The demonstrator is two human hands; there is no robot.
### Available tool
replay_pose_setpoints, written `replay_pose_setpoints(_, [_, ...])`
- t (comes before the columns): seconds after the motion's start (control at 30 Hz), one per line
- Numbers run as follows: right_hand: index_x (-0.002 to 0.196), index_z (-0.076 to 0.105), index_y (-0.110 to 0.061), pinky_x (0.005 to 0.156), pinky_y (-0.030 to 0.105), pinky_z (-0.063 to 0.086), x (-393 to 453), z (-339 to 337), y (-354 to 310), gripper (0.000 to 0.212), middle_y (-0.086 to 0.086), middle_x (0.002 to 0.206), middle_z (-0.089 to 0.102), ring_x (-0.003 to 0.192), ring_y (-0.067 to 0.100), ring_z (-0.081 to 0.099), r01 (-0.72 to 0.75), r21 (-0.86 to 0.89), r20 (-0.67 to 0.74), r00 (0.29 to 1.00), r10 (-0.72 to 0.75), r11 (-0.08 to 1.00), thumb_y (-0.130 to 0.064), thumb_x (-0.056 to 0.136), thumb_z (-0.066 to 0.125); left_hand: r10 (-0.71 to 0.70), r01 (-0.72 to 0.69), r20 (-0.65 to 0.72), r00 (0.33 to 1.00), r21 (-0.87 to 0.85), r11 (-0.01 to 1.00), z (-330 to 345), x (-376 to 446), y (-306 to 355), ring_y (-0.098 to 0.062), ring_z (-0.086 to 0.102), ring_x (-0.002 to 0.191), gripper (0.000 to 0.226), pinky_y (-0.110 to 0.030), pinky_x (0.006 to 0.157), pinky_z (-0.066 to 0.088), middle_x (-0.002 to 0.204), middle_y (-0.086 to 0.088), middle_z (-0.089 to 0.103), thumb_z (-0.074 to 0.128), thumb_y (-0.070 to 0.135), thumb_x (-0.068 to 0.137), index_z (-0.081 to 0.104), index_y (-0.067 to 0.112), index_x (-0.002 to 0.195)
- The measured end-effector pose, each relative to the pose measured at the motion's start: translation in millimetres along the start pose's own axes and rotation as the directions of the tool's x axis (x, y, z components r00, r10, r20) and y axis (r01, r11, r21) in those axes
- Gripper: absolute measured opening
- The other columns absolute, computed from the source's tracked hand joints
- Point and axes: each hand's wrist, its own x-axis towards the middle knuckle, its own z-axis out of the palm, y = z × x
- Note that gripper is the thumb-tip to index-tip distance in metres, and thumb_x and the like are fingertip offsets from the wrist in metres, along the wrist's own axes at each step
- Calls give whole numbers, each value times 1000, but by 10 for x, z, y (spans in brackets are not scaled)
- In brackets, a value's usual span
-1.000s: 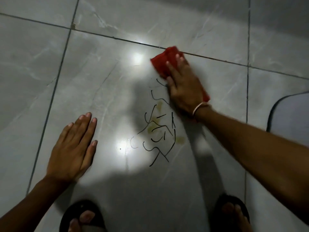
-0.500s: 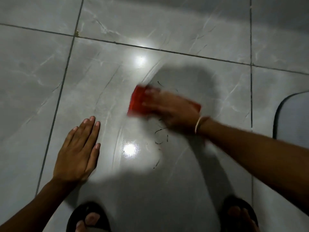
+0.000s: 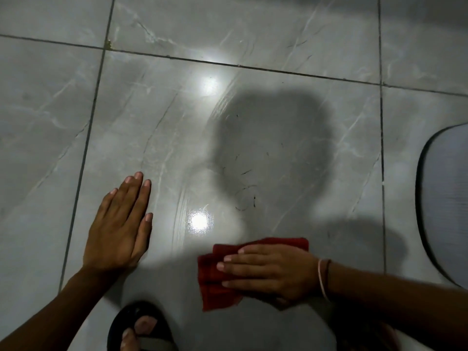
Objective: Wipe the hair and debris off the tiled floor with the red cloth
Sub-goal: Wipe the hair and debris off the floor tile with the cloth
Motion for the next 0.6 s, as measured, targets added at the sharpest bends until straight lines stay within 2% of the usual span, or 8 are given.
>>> replay_pose_setpoints(0.1, [144, 56, -10, 121, 47, 42, 8, -230, 688, 45, 15, 156, 50, 148, 30, 45, 196, -135, 41, 980, -192, 971, -25, 104, 43, 4, -4, 3, 1000, -3, 1000, -9, 6, 0, -27, 21, 162, 64, -36, 132, 10, 173, -14, 24, 32, 29, 104, 27, 4, 163])
replay_pose_setpoints(0.2, [144, 56, -9, 124, 50, 37, 142, -702, 1530, 45, 19, 155, 50, 149, 33, 43, -304, -179, -235, 937, 259, 936, -17, 100, 54, -1, 1, 14, 1000, -2, 1000, -15, 12, -8, -28, 22, 161, 64, -38, 131, 12, 173, -15, 25, 33, 30, 104, 27, 3, 162])
replay_pose_setpoints(0.27, [151, 46, -12, 128, 52, 31, 309, -1003, 1928, 48, 18, 162, 40, 154, 33, 34, -713, 31, -473, 606, 639, 700, -13, 103, 52, -10, 10, 19, 1000, 0, 1000, -16, 3, 13, -27, 22, 161, 64, -41, 131, 16, 173, -14, 25, 33, 29, 104, 27, 4, 163])
replay_pose_setpoints(0.33, [156, 37, -14, 131, 48, 24, 592, -1131, 2078, 49, 16, 167, 30, 157, 31, 25, -884, 254, -514, 220, 829, 392, -19, 108, 43, -13, 13, 22, 1000, -8, 1000, -30, 11, 17, -27, 23, 161, 64, -43, 130, 19, 173, -14, 25, 34, 29, 104, 27, 4, 163])
replay_pose_setpoints(0.37, [157, 35, -14, 132, 45, 21, 724, -1133, 2036, 49, 16, 168, 28, 158, 31, 23, -901, 284, -509, 147, 848, 326, -21, 109, 40, -12, 13, 25, 1000, -7, 1000, -39, 19, 7, -27, 23, 161, 64, -43, 130, 19, 173, -14, 25, 34, 29, 104, 27, 3, 163])
replay_pose_setpoints(0.43, [156, 37, -13, 132, 45, 22, 835, -990, 1755, 49, 17, 168, 29, 158, 30, 25, -883, 272, -523, 199, 829, 383, -22, 109, 43, -9, 9, 24, 1000, -8, 1000, -43, 18, 17, -28, 23, 161, 64, -43, 130, 19, 173, -14, 25, 34, 29, 104, 27, 3, 162])
replay_pose_setpoints(0.5, [154, 41, -12, 130, 46, 27, 722, -677, 1185, 51, 19, 165, 33, 156, 31, 29, -793, 159, -505, 446, 739, 588, -23, 105, 50, -4, 4, 19, 1000, -5, 1000, -44, 4, 31, -28, 24, 160, 64, -43, 130, 19, 172, -15, 26, 34, 29, 104, 28, 2, 162])
replay_pose_setpoints(0.6, [155, 40, -12, 129, 48, 28, 382, -215, 240, 53, 17, 165, 34, 157, 30, 28, -425, 27, -202, 884, 421, 905, -25, 104, 45, -5, 5, 15, 1000, -10, 1000, -47, 12, 7, -29, 24, 160, 64, -39, 131, 14, 172, -15, 26, 34, 29, 104, 29, 2, 162])
